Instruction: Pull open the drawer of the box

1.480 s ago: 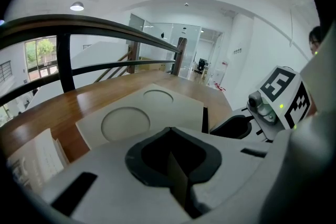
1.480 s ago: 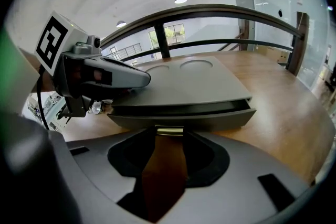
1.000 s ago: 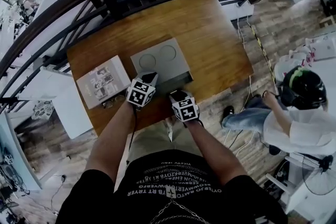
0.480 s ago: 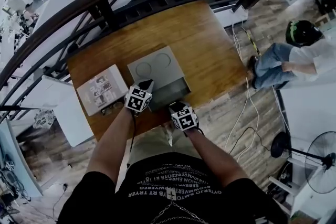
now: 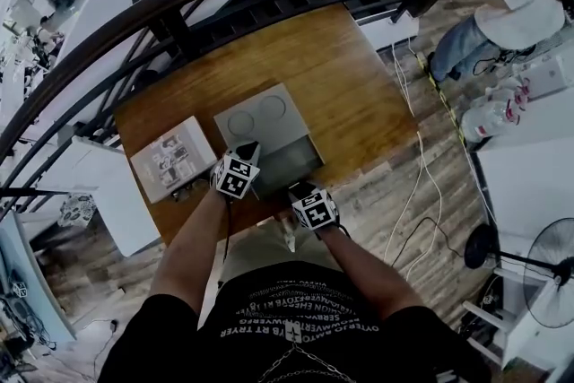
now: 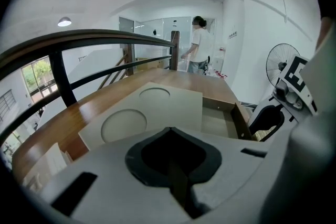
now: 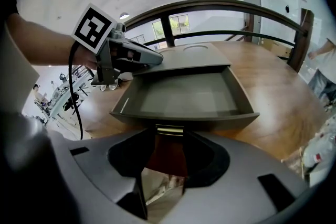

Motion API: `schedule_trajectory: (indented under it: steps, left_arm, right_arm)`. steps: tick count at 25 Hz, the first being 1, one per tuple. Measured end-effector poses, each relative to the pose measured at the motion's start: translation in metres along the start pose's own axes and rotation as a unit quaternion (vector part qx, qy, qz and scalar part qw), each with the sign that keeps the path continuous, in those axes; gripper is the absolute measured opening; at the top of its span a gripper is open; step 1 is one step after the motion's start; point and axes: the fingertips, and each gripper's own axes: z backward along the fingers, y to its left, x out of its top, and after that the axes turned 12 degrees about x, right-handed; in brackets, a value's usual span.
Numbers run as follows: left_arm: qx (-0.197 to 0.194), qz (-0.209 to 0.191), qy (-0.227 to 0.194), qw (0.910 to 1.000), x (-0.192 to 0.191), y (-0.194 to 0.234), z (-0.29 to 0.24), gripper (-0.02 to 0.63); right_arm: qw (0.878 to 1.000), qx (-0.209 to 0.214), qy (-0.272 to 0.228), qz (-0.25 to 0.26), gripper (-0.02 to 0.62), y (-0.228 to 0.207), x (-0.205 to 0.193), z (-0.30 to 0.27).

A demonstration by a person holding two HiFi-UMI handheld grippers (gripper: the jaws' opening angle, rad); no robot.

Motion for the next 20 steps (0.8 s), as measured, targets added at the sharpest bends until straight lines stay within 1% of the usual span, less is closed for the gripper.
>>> schedule_trajectory:
  steps: [5,10,20]
  left_arm:
    - [-0.003,0.007,0.003,1.0000,0.003,0.001,-0.002,0.006]
    - [-0.009,0.011,0.008,0.9999,-0.004,0.001,-0.007,0.006]
    - [0.001,0.010,0.014,0.9999,0.003,0.004,0.001,0.006]
  right_arm:
    - [1.000,0.002,0.002,0.001,0.164,-0.001,-0.006,0.004]
    - [1.000,0.004,0.005,-0.001,0.164,0.001,-0.017,0.007]
    - [1.000,0.007,0.009,-0.009,0.163,0.005,-0.032,0.017]
